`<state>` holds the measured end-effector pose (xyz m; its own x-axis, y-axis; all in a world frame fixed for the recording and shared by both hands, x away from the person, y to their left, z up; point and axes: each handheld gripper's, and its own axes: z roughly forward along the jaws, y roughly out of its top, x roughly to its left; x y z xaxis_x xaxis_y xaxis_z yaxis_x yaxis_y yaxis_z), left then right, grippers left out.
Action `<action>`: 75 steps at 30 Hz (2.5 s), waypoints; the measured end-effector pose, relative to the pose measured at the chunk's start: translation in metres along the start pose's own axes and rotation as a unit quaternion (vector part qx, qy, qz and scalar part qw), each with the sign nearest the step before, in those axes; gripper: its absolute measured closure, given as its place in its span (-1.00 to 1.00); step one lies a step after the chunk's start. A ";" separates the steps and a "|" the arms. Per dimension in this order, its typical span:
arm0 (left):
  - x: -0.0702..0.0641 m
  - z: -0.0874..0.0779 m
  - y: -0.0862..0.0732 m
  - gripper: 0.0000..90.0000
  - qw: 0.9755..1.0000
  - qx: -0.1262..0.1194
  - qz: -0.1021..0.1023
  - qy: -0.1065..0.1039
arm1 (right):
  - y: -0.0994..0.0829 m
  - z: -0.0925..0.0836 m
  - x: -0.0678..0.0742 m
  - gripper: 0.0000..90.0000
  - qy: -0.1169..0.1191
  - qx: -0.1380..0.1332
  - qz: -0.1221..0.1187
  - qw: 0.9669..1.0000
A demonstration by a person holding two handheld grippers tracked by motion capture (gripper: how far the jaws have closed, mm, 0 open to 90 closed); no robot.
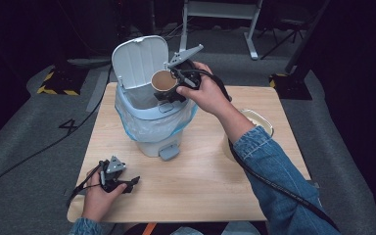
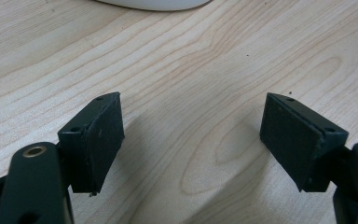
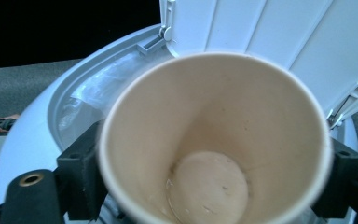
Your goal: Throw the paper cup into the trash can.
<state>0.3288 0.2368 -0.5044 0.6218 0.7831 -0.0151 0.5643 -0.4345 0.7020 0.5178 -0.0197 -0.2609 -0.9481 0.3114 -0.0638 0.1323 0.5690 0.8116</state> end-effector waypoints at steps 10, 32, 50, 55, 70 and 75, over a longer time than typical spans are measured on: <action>0.000 0.000 0.000 -0.51 1.000 0.000 0.000 0.000 | 0.004 0.001 0.004 -0.64 0.016 -0.043 0.003 0.999; 0.000 0.000 0.000 -0.51 1.000 0.001 0.000 0.000 | -0.010 -0.055 -0.007 0.12 -0.027 -0.057 -0.026 0.998; 0.000 0.000 0.000 -0.51 1.000 0.001 -0.002 -0.001 | -0.088 -0.153 -0.002 -0.22 -0.049 -0.067 0.026 0.996; 0.000 0.000 0.000 -0.51 1.000 0.002 -0.002 -0.001 | -0.112 -0.179 -0.001 -0.24 -0.065 -0.059 0.039 0.995; 0.001 0.000 0.001 -0.51 1.000 0.002 0.001 -0.001 | -0.180 -0.231 0.007 -0.31 -0.106 -0.040 0.074 0.991; 0.001 0.000 0.001 -0.51 1.000 0.002 0.000 -0.001 | -0.203 -0.237 0.012 -0.33 -0.117 -0.032 0.082 0.989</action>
<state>0.3298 0.2369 -0.5041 0.6237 0.7815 -0.0165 0.5662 -0.4371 0.6988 0.4110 -0.3119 -0.2882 -0.8219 0.5670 -0.0553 0.2524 0.4493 0.8570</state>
